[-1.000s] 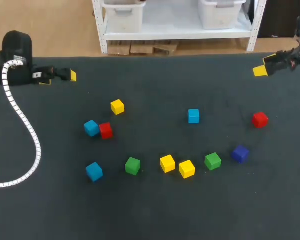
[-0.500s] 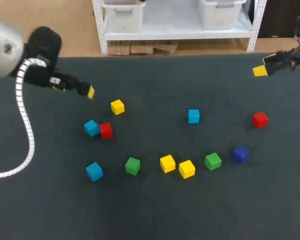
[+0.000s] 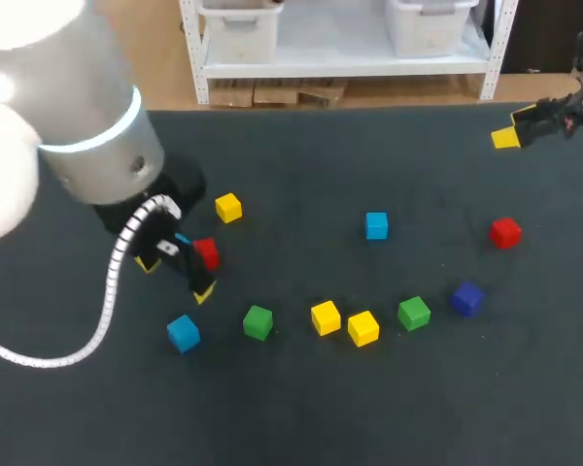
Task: Place the blue cubes, place green cubes on the blue cubes, place the yellow cubes on the green cubes, then place the red cubes on the yellow cubes, and place purple cube on the red cubes.
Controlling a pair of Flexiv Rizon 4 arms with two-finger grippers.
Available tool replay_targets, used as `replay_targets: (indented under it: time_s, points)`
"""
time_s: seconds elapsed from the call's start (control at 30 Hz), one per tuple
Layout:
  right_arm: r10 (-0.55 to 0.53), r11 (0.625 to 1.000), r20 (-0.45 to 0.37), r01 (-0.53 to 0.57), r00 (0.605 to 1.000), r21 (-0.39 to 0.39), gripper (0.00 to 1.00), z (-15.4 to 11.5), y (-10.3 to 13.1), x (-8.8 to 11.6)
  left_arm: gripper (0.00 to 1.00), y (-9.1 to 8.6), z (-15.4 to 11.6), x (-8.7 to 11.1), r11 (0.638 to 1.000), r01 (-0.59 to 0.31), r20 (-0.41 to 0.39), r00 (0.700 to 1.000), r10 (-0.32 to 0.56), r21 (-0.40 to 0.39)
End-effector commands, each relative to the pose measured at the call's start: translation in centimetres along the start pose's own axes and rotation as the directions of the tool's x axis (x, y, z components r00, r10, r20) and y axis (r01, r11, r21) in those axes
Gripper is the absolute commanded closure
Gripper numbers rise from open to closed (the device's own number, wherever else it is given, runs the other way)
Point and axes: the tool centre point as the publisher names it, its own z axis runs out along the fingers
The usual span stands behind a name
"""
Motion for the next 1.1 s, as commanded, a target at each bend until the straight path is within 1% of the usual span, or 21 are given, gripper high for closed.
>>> replay_targets:
  time_s: [0.03, 0.07, 0.17, 0.3, 0.37, 0.4, 0.5, 0.67, 0.73, 0.87, 0.93, 1.0, 1.1]
  points:
    - [-0.001, 1.000, 0.002, 0.001, 1.000, -0.001, 0.00, 0.0, 0.0, 0.0, 0.00, 0.1, 1.1, 0.0, 0.995, -0.043, -0.225, 0.972, 0.061, 0.085]
    - [-0.001, 1.000, 0.002, 0.001, 1.000, -0.001, 0.00, 0.0, 0.0, 0.0, 0.00, -0.1, 1.3, 0.2, 0.995, -0.056, -0.227, 0.971, 0.072, 0.078]
    - [-0.001, 1.000, 0.002, 0.001, 1.000, -0.001, 0.00, 0.0, 0.0, 0.0, 0.00, -0.6, 1.9, 0.8, 0.992, -0.082, -0.236, 0.966, 0.102, 0.096]
    - [-0.001, 1.000, 0.002, 0.001, 1.000, -0.001, 0.00, 0.0, 0.0, 0.0, 0.00, -1.8, 2.5, 1.5, 0.982, -0.151, -0.252, 0.952, 0.176, 0.113]
    - [-0.001, 1.000, 0.002, 0.001, 1.000, -0.001, 0.00, 0.0, 0.0, 0.0, 0.00, -2.2, 2.9, 1.8, 0.979, -0.182, -0.247, 0.948, 0.200, 0.090]
    - [-0.001, 1.000, 0.002, 0.001, 1.000, -0.001, 0.00, 0.0, 0.0, 0.0, 0.00, -2.4, 3.1, 2.0, 0.977, -0.193, -0.242, 0.947, 0.211, 0.094]
    - [-0.001, 1.000, 0.002, 0.001, 1.000, -0.001, 0.00, 0.0, 0.0, 0.0, 0.00, -2.8, 3.7, 2.6, 0.975, -0.210, -0.251, 0.942, 0.221, 0.069]
    - [-0.001, 1.000, 0.002, 0.001, 1.000, -0.001, 0.00, 0.0, 0.0, 0.0, 0.00, -3.2, 4.4, 3.6, 0.982, -0.187, -0.229, 0.956, 0.185, 0.015]
    - [-0.001, 1.000, 0.002, 0.001, 1.000, -0.001, 0.00, 0.0, 0.0, 0.0, 0.00, -3.1, 4.6, 3.8, 0.985, -0.171, -0.219, 0.962, 0.164, -0.013]
    - [-0.001, 1.000, 0.002, 0.001, 1.000, -0.001, 0.00, 0.0, 0.0, 0.0, 0.00, -2.6, 4.8, 3.9, 0.986, -0.163, -0.196, 0.969, 0.152, -0.041]
    - [-0.001, 1.000, 0.002, 0.001, 1.000, -0.001, 0.00, 0.0, 0.0, 0.0, 0.00, -2.4, 5.0, 4.0, 0.986, -0.159, -0.185, 0.971, 0.148, -0.043]
    - [-0.001, 1.000, 0.002, 0.001, 1.000, -0.001, 0.00, 0.0, 0.0, 0.0, 0.00, -2.3, 5.3, 4.1, 0.987, -0.158, -0.174, 0.973, 0.151, -0.028]
    - [-0.001, 1.000, 0.002, 0.001, 1.000, -0.001, 0.00, 0.0, 0.0, 0.0, 0.00, -2.1, 5.5, 3.9, 0.988, -0.153, -0.167, 0.975, 0.146, -0.029]
